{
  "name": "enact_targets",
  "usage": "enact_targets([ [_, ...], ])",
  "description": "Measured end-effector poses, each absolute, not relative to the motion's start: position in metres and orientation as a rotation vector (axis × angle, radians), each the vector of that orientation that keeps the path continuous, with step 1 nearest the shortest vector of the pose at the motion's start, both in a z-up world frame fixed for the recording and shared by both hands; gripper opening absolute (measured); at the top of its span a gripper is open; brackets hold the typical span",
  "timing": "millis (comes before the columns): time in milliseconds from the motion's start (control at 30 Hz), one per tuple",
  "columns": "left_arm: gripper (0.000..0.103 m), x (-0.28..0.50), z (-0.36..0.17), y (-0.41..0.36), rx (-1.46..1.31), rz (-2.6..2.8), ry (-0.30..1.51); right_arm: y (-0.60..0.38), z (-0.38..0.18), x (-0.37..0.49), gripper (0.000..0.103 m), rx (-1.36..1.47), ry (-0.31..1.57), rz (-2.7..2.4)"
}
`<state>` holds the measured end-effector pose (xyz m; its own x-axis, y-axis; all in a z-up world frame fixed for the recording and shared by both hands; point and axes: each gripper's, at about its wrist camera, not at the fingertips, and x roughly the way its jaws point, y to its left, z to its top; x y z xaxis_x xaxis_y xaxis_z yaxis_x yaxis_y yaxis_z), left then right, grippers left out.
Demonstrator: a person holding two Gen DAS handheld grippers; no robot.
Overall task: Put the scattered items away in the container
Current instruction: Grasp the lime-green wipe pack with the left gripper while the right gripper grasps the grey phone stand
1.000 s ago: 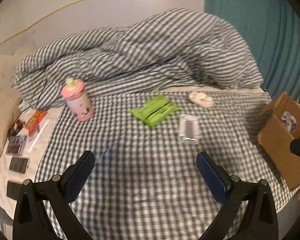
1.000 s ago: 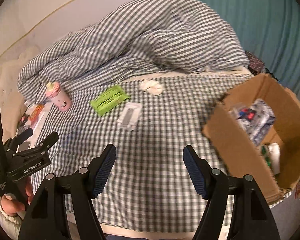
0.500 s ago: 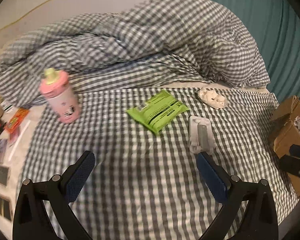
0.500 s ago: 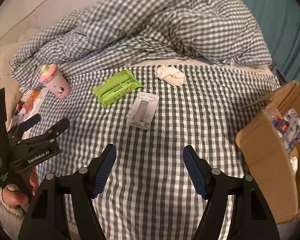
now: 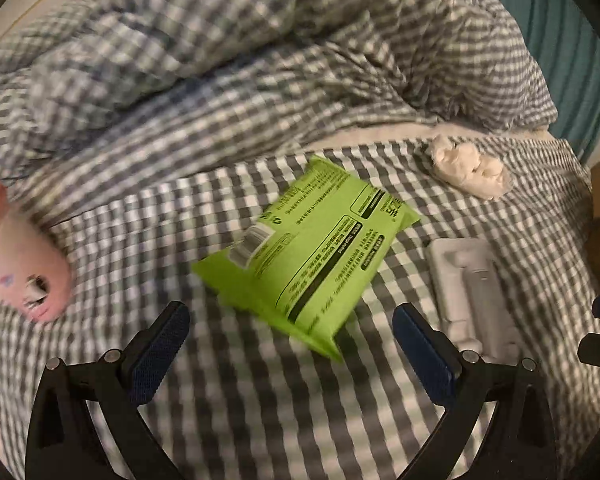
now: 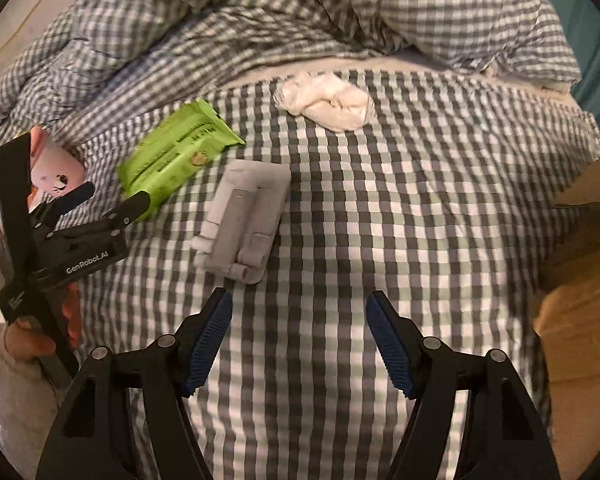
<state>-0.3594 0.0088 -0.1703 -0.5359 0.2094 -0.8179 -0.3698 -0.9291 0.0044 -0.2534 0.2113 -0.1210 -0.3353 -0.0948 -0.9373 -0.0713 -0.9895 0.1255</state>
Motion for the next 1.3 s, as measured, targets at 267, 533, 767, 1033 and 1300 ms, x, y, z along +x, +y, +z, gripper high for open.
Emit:
enact_targets([
  [267, 0.103, -0.390, -0.201, 0.025, -1.306, 2.468, 0.352, 0.213, -0.149, -0.269, 0.069, 1.839, -0.250, -2.495],
  [533, 0.067, -0.383, -0.192, 0.023, -1.307, 2.437, 0.314, 0.213, -0.150, -0.269, 0.069, 1.840, -0.261, -2.494],
  [767, 0.016, -0.367, -0.175, 0.000, -1.378, 2.443, 0.215, 0.197, -0.142, -0.277, 0.069, 1.792, -0.253, -2.488],
  [1033, 0.005, -0.362, -0.181, -0.008, -1.411, 2.440, 0.271, 0.172, -0.148, -0.283, 0.069, 1.775, -0.235, -2.451],
  [1300, 0.057, -0.361, -0.185, -0.024, -1.439, 2.416, 0.097, 0.172, -0.151, -0.299, 0.069, 1.756, -0.251, -2.441],
])
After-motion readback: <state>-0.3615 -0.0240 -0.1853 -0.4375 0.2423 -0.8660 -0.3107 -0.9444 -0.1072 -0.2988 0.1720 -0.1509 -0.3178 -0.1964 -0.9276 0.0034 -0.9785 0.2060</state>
